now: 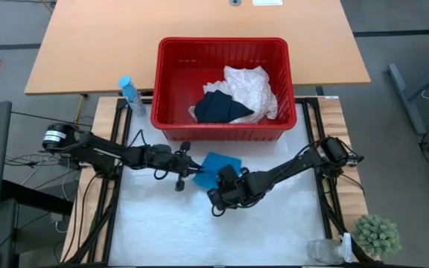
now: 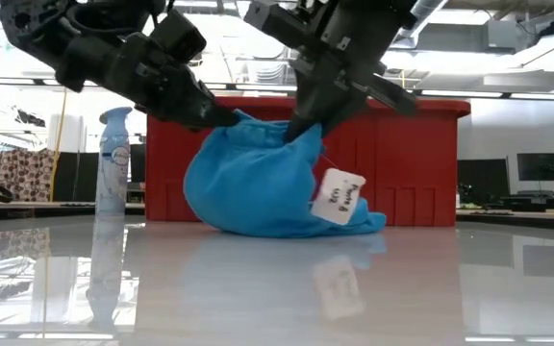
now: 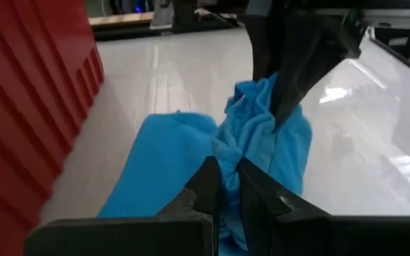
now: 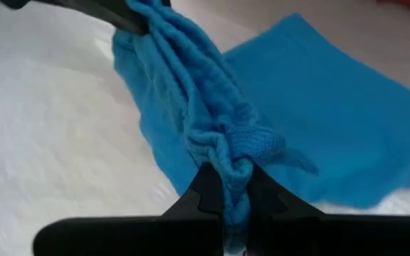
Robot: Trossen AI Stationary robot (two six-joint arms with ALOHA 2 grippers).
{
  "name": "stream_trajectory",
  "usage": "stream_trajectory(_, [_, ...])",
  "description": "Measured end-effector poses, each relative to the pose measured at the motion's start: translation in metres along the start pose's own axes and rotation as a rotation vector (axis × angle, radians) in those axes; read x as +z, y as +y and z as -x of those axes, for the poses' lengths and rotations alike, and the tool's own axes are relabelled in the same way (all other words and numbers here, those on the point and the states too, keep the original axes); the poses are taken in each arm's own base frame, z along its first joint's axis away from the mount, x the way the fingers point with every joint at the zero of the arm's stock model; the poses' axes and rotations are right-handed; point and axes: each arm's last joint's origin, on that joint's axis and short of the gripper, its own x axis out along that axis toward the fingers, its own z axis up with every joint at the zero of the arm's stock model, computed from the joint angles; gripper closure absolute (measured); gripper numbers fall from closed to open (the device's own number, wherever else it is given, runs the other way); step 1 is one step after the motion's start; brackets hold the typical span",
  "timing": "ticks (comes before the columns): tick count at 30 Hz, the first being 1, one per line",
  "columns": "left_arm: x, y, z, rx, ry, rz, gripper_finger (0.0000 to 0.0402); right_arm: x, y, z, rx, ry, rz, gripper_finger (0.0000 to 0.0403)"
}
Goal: Fold laundry
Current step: Fold the blue shorts
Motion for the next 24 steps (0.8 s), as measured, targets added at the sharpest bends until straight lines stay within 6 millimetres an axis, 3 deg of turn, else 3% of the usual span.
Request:
stream_trajectory(9, [-0.022,0.004,-0.029,0.156,-0.008,0.002,0.0385,0.003,-0.013,-0.004,-0.113,0.006,-0.079,0.0361])
stream_trajectory(24, [-0.005,0.030,-0.041,0.252,0.016,-0.088,0.0385,0.027,-0.033,-0.020,-0.250,-0.016,-0.158,0.0361])
